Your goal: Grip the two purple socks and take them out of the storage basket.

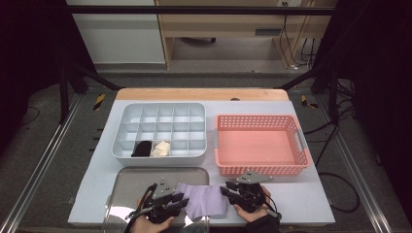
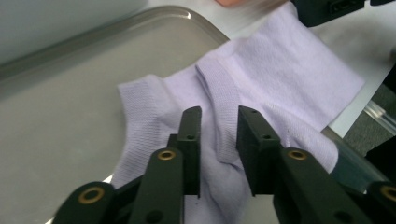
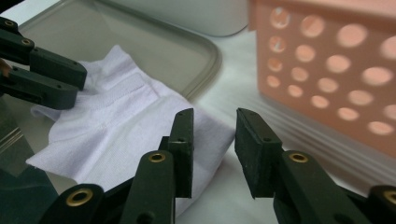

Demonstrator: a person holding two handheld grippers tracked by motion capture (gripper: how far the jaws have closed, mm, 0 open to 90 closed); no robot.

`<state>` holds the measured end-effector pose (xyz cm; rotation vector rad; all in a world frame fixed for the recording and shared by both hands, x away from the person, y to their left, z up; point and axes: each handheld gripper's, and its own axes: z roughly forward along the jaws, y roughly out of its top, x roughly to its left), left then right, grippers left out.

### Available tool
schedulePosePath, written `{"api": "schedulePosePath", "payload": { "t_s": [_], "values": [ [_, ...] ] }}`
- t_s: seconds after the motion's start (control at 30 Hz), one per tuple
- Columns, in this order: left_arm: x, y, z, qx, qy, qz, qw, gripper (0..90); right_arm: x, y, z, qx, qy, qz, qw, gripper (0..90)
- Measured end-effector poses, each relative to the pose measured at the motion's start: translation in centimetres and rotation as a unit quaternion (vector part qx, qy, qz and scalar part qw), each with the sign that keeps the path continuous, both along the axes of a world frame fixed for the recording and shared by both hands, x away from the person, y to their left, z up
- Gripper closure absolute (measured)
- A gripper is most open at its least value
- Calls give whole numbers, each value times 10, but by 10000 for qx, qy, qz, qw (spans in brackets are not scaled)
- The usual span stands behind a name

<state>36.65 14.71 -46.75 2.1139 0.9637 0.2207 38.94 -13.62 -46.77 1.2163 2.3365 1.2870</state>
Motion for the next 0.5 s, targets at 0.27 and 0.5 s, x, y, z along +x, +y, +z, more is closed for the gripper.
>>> {"api": "schedulePosePath", "payload": {
  "t_s": [0.27,0.5],
  "values": [
    [-3,-7,-4,161,-110,-30,9998,850,0,0,-2,-10,135,134,9998,881],
    [-4,-1,6,-251,-158,-47,9995,873,-2,-7,9,37,-8,82,10000,893]
  ]
}}
